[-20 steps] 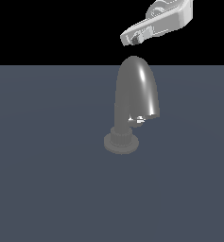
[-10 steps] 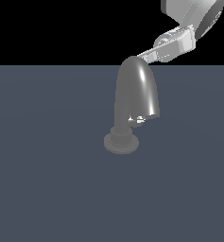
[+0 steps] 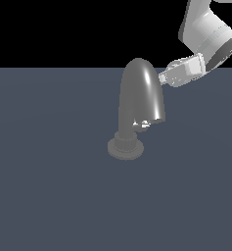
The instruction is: Turn on the faucet by rotating a designated handle.
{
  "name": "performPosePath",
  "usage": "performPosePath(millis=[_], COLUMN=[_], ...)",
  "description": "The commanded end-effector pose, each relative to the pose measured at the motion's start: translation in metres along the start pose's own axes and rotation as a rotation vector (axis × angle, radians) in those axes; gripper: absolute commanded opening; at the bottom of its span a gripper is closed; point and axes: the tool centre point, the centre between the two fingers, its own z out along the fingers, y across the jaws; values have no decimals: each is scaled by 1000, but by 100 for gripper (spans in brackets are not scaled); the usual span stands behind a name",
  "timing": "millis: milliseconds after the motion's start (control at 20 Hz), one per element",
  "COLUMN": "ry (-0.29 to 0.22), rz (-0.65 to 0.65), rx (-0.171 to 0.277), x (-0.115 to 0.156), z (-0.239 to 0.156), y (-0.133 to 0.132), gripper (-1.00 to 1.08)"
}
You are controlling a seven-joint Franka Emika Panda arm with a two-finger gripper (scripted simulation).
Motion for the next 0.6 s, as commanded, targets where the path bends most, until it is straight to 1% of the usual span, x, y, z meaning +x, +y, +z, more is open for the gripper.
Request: performPosePath(millis=[0, 300, 550], ry=[-49, -166, -226], rz=[39, 133, 182], rx=[17, 59, 81], x=[14, 48, 65], z=[0, 4, 8], y=[-2, -4, -4], gripper=[-100, -100, -100])
